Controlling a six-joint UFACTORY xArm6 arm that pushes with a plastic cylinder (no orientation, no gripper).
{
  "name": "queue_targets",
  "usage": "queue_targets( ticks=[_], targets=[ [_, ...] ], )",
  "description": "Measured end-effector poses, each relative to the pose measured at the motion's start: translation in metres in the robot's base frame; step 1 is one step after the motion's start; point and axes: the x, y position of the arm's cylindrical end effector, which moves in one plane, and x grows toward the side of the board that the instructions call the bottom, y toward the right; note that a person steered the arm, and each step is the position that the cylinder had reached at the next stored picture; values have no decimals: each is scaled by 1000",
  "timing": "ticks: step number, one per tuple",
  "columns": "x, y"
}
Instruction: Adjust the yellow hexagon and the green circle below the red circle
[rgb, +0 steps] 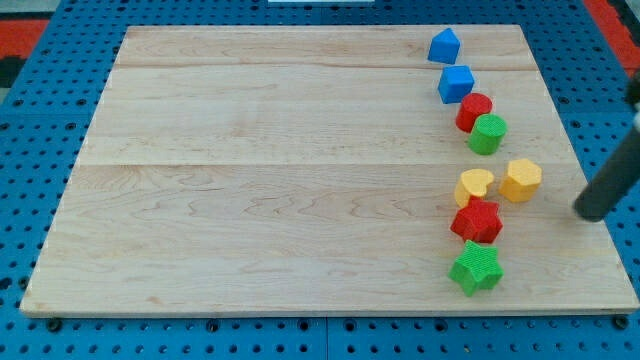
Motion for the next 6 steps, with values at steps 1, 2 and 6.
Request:
queue_targets(
  ticks=[1, 2, 6],
  targets=[
    [-4, -19],
    [-19, -27],
    [-43, -46]
  ],
)
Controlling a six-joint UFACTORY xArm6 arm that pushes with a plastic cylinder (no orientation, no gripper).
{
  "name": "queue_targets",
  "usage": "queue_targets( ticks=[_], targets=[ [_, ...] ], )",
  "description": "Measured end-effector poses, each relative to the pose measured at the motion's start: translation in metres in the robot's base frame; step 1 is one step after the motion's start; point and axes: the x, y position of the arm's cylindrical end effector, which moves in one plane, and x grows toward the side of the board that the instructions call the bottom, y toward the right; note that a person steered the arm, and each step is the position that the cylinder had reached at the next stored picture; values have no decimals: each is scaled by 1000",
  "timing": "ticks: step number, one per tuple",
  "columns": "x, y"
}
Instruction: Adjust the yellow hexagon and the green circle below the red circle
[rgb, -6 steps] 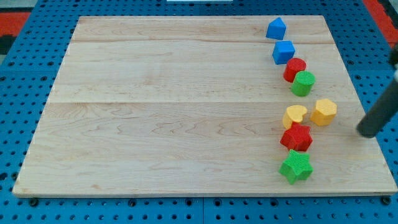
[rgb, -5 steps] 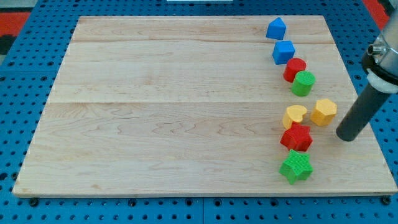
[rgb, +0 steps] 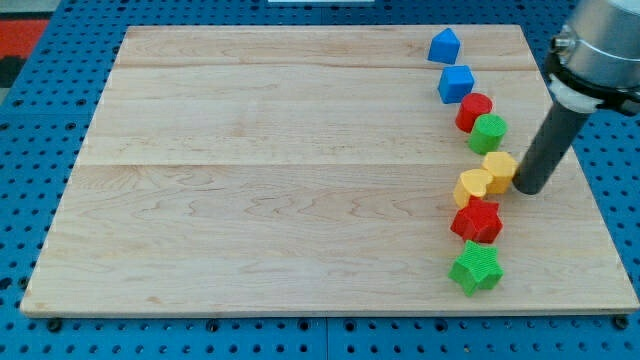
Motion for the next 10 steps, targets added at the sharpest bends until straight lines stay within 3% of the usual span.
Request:
queue_targets(
  ticks=[1, 3, 4, 7, 10],
  targets=[
    [0, -20],
    [-8, 69],
    [-34, 88],
    [-78, 43],
    [-81, 22]
  ],
)
